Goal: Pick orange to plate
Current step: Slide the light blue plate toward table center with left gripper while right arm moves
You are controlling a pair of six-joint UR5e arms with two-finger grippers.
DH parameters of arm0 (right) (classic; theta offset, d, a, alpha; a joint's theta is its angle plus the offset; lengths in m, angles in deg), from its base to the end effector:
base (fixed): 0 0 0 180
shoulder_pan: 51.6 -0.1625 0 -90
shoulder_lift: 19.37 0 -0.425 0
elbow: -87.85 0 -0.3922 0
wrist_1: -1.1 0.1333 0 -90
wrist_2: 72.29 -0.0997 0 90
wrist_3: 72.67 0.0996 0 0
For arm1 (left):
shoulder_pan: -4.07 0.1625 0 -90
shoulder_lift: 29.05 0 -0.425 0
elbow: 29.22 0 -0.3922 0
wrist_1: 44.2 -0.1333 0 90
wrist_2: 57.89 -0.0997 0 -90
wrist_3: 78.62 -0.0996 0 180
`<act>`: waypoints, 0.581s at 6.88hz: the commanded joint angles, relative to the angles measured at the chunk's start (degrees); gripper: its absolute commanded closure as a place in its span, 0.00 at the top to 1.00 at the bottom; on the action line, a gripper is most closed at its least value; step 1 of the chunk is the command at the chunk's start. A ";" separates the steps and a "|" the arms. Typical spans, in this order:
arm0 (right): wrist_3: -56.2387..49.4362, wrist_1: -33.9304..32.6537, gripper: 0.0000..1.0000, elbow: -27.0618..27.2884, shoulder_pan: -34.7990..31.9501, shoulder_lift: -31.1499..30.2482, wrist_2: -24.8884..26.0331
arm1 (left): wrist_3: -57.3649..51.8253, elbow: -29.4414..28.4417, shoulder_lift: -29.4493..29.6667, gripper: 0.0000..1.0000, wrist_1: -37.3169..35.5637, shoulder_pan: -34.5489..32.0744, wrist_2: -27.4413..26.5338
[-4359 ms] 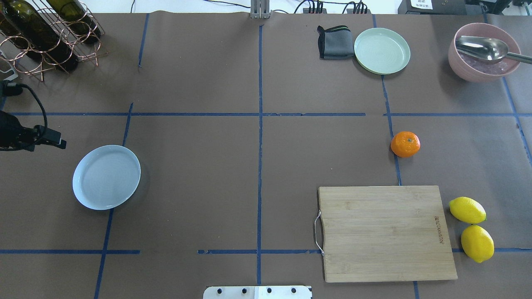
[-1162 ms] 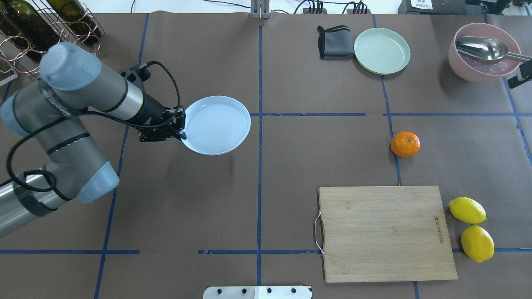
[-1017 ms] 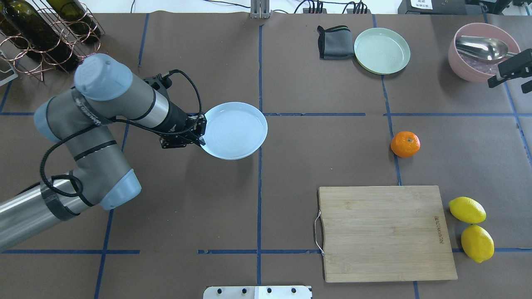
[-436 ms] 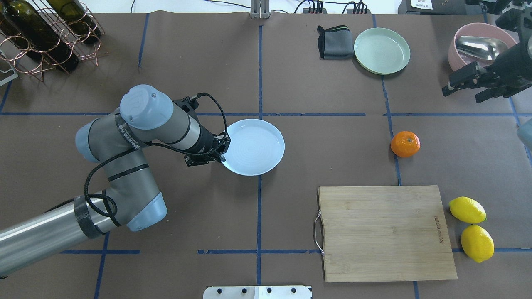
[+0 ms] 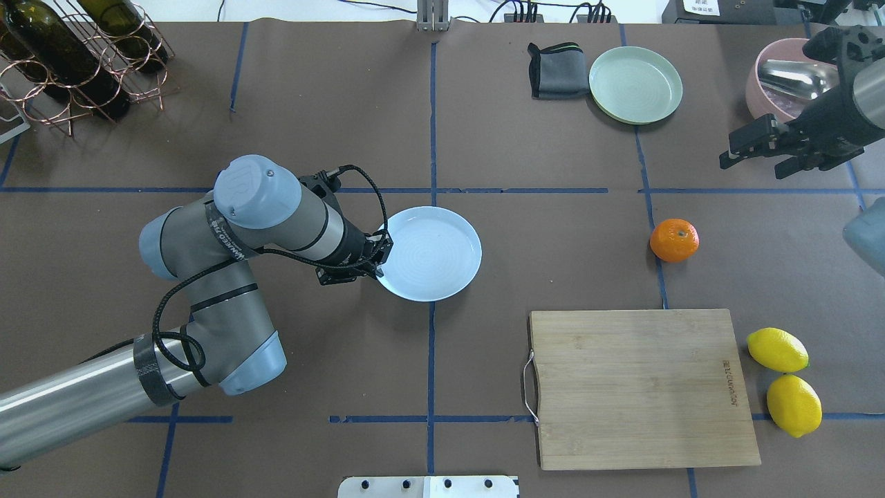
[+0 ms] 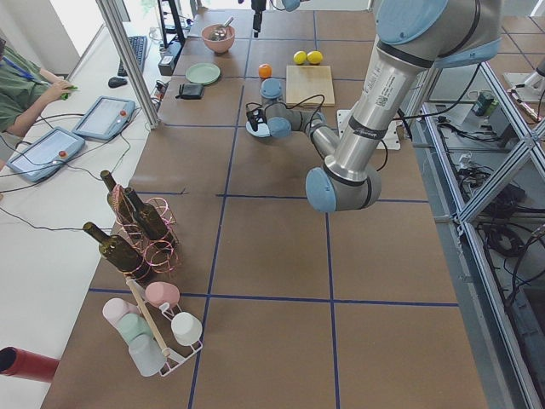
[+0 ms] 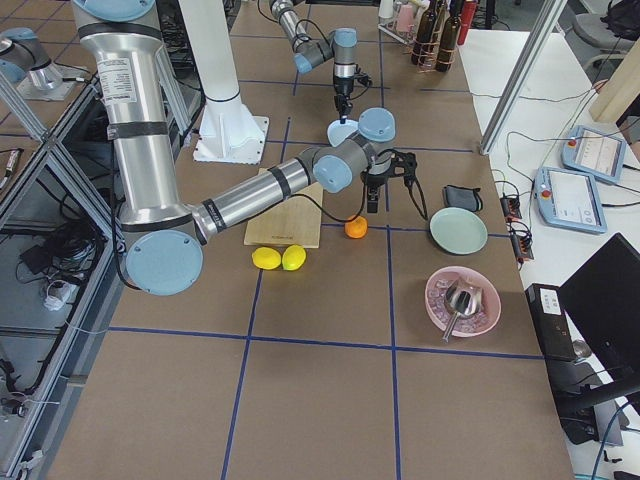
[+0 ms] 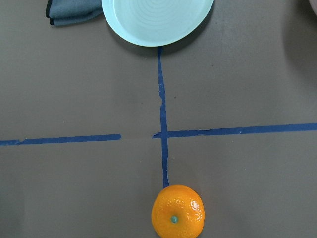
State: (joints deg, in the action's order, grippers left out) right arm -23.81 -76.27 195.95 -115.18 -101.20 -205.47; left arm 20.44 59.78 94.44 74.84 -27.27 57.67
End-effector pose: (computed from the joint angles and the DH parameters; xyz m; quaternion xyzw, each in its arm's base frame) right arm -0.1798 -0.5084 0.4035 0.0333 -0.4638 0.0504 0.8839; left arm 0.5439 -0.4370 0.2615 -0.0901 0.5262 -0.1832 0.8255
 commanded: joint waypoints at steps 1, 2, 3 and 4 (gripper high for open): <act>0.53 0.02 1.00 -0.34 3.61 0.01 4.56 | -0.72 0.73 -0.35 1.00 0.23 -0.47 -0.08; 0.54 0.02 1.00 -0.60 6.07 0.01 7.46 | -0.72 2.04 -0.44 1.00 0.05 -2.21 0.27; 0.62 0.02 1.00 -0.95 8.27 0.01 9.49 | -0.81 5.18 -1.31 1.00 -0.73 -3.54 0.27; 0.71 0.02 1.00 -1.22 10.38 0.01 12.21 | -1.07 9.04 -2.80 1.00 -2.57 -4.16 -0.25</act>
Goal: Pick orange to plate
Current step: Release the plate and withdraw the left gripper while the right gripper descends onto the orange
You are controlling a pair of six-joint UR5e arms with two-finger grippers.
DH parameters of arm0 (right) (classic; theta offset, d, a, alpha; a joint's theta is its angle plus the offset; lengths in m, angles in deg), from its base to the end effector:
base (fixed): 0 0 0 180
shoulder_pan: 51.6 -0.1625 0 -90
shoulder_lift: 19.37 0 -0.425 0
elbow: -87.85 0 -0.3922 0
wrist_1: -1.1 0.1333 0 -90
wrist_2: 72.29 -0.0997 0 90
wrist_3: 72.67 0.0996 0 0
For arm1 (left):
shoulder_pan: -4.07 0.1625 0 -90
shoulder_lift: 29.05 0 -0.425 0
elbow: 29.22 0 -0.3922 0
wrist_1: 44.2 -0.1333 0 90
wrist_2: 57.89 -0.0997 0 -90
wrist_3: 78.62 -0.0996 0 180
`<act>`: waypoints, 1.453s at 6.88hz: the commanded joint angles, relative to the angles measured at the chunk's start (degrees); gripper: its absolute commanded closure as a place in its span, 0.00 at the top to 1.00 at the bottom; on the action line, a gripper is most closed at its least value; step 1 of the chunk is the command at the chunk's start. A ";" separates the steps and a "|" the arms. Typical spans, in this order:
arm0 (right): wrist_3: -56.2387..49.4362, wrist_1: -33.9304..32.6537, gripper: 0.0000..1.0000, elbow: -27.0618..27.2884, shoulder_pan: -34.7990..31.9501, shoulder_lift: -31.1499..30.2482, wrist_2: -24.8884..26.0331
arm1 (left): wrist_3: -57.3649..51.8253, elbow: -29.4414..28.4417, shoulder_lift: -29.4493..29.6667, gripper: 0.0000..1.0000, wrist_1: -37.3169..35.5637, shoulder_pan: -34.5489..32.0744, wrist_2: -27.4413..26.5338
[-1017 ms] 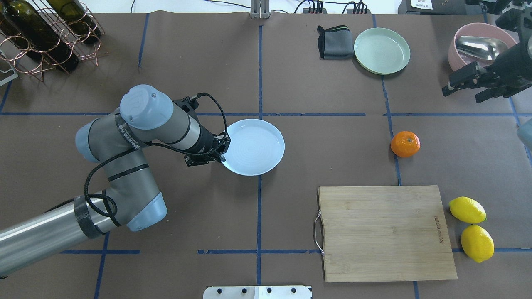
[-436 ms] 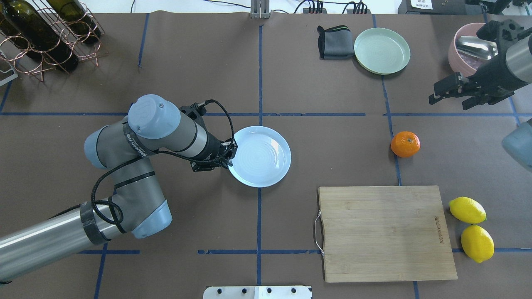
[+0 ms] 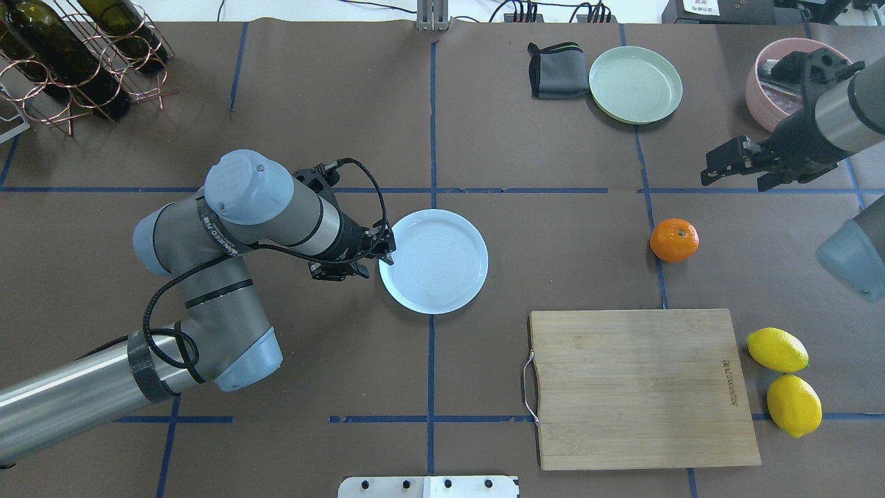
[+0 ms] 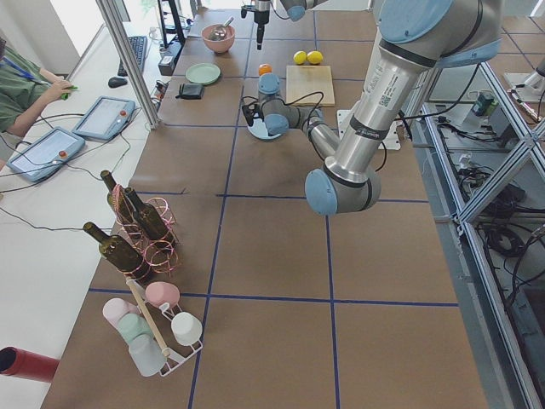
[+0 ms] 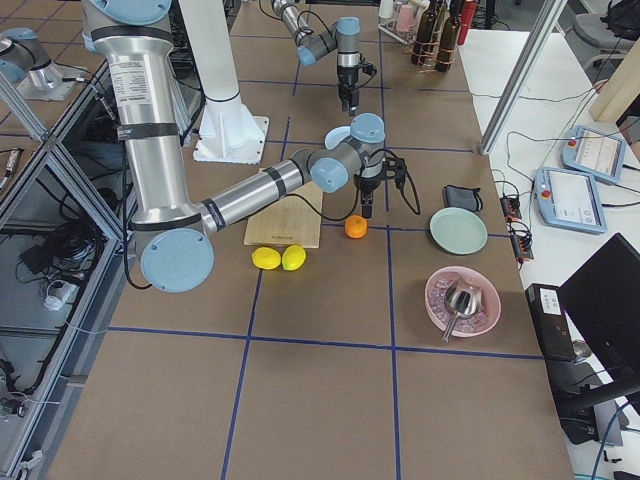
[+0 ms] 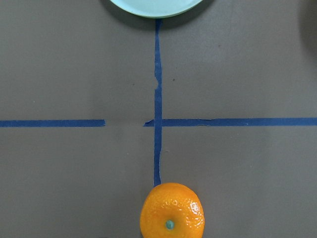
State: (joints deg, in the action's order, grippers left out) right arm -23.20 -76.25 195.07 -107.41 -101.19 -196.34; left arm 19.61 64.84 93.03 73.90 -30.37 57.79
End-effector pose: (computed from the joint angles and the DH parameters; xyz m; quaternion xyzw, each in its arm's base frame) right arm -0.2416 -0.4937 0.4185 0.0477 -0.4141 0.0256 0.9086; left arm 0.4988 -0.4513 0.2405 -0.0658 0.5476 -0.1904 0.8122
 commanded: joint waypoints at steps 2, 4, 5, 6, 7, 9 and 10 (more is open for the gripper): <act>0.72 0.09 1.00 -2.97 5.00 2.19 4.78 | -3.91 5.43 -2.11 1.00 -3.67 -3.25 -1.32; 0.81 7.33 1.00 -9.36 6.67 2.64 6.80 | -4.10 5.79 -2.99 1.00 -3.22 -5.62 -5.79; 0.81 8.43 1.00 -10.53 6.77 2.72 6.80 | -4.19 5.70 -4.99 1.00 -3.31 -6.85 -5.46; 0.81 8.44 1.00 -10.97 7.46 2.72 6.80 | -4.63 5.87 -5.10 1.00 -3.49 -8.00 -5.11; 0.81 8.26 1.00 -11.76 7.91 4.12 6.80 | -4.72 5.78 -5.10 1.00 -3.66 -8.62 -5.02; 0.81 8.26 1.00 -12.65 8.00 4.22 6.80 | -4.72 5.78 -5.19 1.00 -3.66 -9.50 -3.46; 0.81 8.18 1.00 -12.56 8.00 3.61 6.89 | -4.72 5.78 -5.19 1.00 -3.66 -10.28 -2.05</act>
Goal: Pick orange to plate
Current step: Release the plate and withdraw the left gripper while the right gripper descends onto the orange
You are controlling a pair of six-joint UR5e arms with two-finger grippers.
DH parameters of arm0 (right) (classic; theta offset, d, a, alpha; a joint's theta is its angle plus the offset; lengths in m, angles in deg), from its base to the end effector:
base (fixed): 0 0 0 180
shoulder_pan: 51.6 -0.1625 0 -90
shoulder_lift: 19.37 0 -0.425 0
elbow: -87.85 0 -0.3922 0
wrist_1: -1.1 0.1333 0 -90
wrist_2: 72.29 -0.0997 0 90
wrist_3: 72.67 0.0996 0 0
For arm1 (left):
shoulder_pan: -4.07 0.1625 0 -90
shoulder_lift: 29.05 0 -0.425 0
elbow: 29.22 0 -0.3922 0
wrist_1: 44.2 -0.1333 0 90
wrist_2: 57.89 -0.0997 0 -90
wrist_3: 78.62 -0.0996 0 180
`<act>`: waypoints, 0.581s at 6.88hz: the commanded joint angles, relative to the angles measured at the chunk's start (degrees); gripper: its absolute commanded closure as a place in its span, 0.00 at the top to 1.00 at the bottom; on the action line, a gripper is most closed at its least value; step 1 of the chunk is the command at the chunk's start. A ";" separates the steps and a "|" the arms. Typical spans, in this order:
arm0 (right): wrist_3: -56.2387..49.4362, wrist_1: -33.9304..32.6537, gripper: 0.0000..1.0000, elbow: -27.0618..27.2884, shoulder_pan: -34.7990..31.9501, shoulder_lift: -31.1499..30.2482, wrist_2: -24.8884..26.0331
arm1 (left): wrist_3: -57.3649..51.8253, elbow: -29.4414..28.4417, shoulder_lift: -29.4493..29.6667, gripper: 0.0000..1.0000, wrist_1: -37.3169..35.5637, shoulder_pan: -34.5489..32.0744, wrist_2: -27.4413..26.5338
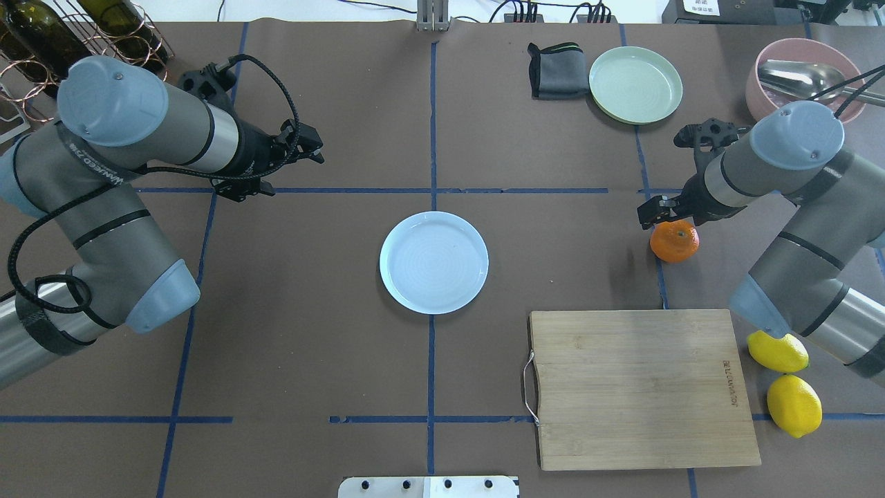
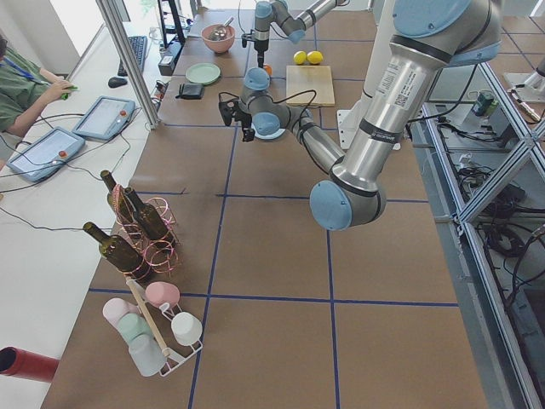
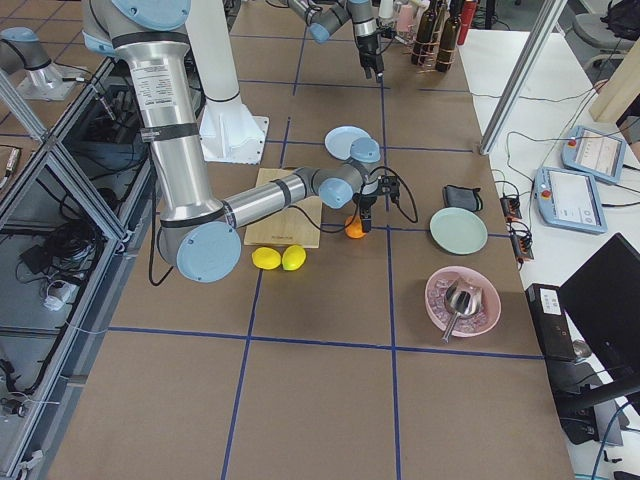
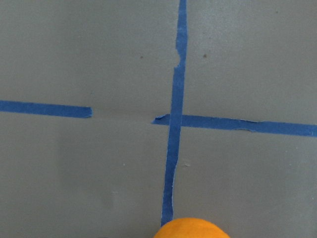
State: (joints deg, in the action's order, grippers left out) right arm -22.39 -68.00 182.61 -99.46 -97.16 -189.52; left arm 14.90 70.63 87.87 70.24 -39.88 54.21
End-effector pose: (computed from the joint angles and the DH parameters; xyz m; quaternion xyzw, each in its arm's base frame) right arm -0.3362 -0.5023 0.4721 0.0575 -0.3817 -0.0109 0.9224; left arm 0.3910 -0.5100 0.2637 0.0179 0.5259 -0.2507 0.8126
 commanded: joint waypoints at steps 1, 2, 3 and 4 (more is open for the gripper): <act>0.00 -0.24 1.00 -0.01 0.04 -0.61 -0.19 | -0.01 -0.09 -0.20 1.00 -0.10 -2.00 2.50; 0.00 -0.51 1.00 -0.01 0.31 -0.61 -0.46 | -0.01 -0.09 -0.46 1.00 -0.10 -2.54 2.60; 0.09 -0.68 1.00 -0.01 0.74 -0.70 -0.46 | -2.27 -0.09 -0.64 1.00 -0.44 -2.80 2.51; 0.00 -0.77 1.00 -0.09 1.36 -1.48 -0.46 | -3.86 -0.18 -0.73 1.00 -0.45 -3.50 2.60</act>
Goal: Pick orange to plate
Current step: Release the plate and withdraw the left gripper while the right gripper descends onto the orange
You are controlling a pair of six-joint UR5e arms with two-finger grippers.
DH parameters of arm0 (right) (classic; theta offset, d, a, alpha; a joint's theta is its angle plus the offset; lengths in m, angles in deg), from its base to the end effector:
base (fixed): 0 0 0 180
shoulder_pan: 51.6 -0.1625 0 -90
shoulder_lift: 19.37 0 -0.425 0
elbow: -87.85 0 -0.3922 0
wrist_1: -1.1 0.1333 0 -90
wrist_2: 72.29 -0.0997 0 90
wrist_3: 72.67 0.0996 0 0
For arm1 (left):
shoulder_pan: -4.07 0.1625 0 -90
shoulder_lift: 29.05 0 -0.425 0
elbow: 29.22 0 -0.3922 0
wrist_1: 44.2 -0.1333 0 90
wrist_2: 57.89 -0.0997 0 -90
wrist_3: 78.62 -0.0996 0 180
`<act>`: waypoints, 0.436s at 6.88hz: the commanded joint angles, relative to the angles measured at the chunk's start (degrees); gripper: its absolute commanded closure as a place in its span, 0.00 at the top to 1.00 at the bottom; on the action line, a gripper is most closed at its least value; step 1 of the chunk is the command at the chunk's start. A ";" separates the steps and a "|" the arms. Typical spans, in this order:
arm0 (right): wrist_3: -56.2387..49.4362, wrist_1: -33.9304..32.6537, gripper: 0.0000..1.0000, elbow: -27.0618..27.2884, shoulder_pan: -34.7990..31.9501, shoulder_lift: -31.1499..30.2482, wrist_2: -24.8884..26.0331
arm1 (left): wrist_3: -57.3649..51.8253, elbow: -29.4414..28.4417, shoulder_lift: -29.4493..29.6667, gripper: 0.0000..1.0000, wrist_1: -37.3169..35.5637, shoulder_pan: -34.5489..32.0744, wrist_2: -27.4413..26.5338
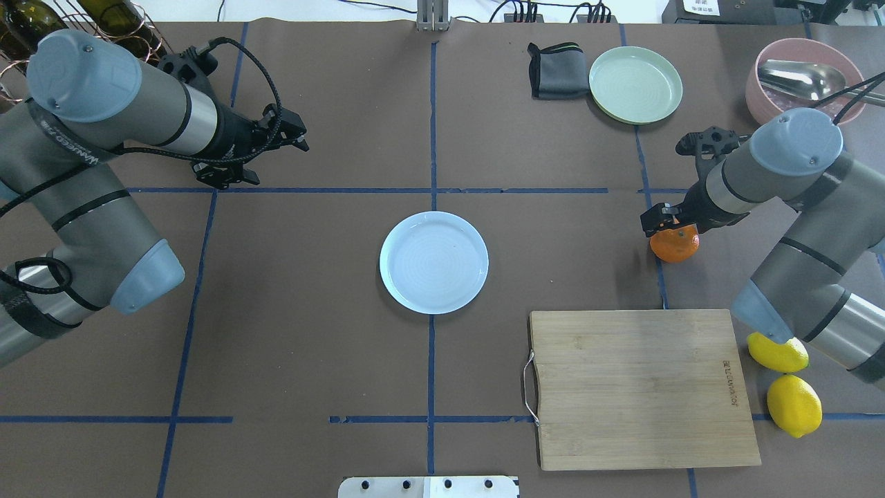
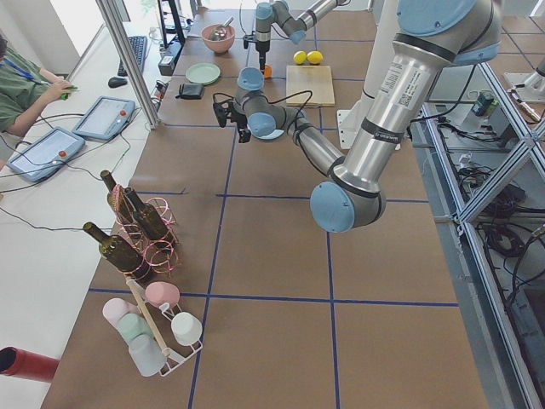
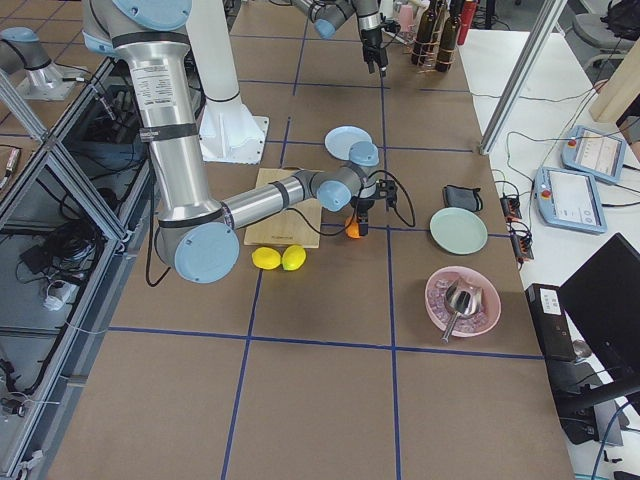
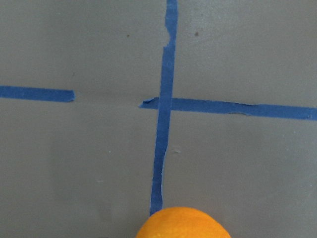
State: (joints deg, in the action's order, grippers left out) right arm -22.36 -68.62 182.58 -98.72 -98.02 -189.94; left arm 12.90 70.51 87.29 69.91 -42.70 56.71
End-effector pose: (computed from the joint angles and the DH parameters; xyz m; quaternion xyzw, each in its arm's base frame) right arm -0.3398 -0.4939 0.4825 0.0432 -0.3761 -0.0146 0.9254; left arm 0.3671 -0.5246 0.2710 0.0183 0.5231 -0.2483 0.8151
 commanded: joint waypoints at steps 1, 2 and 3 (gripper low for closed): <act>0.05 -0.15 1.00 -0.16 1.41 -0.80 -0.04 | -2.48 -0.23 -0.32 1.00 -0.11 -1.82 0.18; -0.04 -0.15 0.93 -0.16 1.41 -0.89 -0.12 | -7.88 -0.23 -0.67 1.00 -0.46 -2.71 1.92; -0.04 -0.15 0.58 0.10 1.33 -0.81 -0.30 | -12.03 -0.32 -1.98 1.00 -0.64 -4.02 2.20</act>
State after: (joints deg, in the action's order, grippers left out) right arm -22.37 -68.77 182.50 -97.43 -98.81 -190.09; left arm 5.57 70.27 86.39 69.50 -45.36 58.20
